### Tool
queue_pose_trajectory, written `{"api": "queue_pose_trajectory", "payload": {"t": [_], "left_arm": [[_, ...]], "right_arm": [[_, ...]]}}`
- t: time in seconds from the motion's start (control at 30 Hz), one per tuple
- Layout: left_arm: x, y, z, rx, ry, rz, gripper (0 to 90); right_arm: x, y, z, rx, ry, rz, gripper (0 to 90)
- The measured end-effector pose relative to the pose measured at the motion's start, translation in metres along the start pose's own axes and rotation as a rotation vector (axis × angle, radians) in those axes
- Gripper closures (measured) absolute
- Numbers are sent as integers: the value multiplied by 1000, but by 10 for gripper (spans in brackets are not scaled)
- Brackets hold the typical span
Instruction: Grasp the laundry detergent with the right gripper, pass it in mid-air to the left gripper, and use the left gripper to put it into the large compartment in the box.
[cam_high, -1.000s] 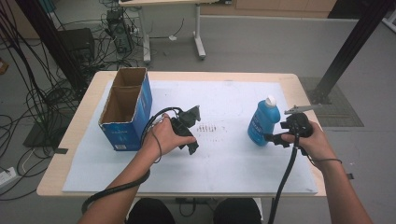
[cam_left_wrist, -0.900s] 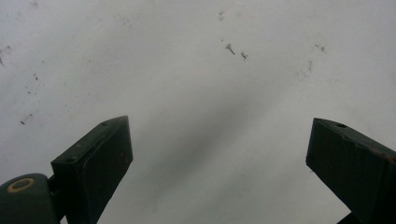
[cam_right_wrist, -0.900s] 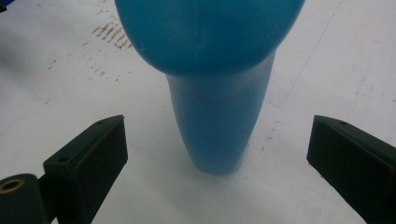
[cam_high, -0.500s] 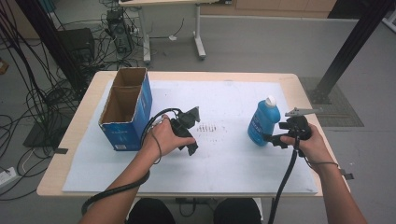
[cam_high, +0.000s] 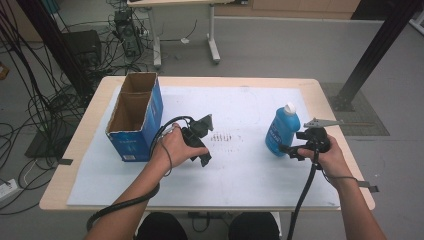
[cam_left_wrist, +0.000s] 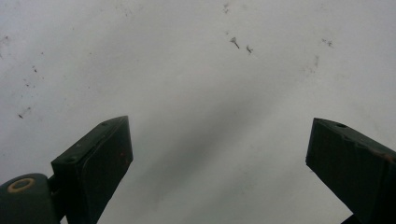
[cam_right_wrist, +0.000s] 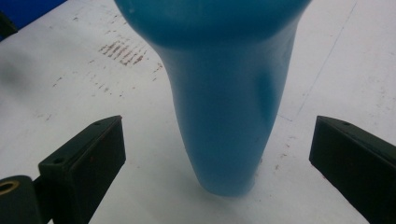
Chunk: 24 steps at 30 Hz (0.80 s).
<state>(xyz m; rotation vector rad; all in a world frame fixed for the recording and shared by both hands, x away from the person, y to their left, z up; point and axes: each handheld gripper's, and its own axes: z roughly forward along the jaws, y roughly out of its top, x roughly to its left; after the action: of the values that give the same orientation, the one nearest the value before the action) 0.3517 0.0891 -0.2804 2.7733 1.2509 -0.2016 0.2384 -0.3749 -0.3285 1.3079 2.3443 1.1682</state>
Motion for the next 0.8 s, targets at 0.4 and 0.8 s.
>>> {"api": "queue_pose_trajectory", "payload": {"t": [0.4,0.8], "left_arm": [[0,0,1,0,1,-3,76],[0,0,3,1,-3,-3,75]], "right_arm": [[-2,-12,1,-58,-1,13,31],[-2,-28,5,-139,-6,17,33]]}}
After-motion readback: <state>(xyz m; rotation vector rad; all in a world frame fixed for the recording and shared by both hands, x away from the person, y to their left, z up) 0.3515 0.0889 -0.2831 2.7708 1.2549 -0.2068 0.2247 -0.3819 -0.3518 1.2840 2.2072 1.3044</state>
